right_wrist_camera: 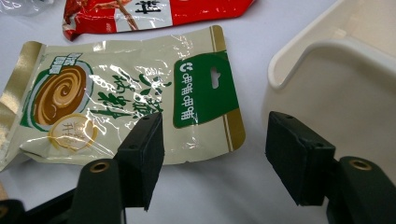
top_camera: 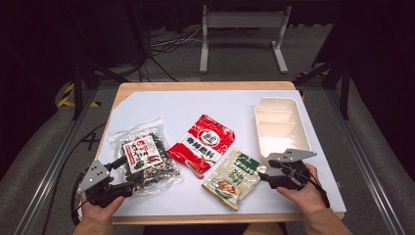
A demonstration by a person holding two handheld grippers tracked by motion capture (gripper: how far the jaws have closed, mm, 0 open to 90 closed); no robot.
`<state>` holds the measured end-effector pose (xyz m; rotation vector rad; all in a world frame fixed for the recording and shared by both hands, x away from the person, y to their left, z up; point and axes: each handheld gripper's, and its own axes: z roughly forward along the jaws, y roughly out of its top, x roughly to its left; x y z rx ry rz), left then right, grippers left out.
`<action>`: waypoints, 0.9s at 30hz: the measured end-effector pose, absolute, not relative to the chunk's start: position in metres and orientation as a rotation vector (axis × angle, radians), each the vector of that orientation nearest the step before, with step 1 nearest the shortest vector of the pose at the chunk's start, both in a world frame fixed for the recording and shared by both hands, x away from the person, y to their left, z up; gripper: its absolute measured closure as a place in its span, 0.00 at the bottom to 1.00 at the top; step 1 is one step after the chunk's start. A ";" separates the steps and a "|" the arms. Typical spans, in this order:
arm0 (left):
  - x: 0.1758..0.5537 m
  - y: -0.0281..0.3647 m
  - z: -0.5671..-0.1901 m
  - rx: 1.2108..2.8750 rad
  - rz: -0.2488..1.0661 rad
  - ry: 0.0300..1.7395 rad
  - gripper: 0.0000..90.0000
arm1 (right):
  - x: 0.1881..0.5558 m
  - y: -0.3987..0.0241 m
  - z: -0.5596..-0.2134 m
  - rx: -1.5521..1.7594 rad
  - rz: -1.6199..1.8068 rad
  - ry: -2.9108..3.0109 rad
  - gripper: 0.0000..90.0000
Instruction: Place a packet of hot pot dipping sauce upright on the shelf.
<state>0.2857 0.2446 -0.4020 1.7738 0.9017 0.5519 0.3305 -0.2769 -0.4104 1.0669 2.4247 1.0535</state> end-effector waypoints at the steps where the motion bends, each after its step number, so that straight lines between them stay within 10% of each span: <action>1: 0.286 0.244 -0.402 1.775 0.551 0.900 0.27 | 0.333 -0.276 -0.415 1.089 1.057 2.437 0.41; 27: 0.286 0.243 -0.403 1.783 0.549 0.902 0.27 | 0.337 -0.264 -0.419 1.105 1.160 2.496 0.44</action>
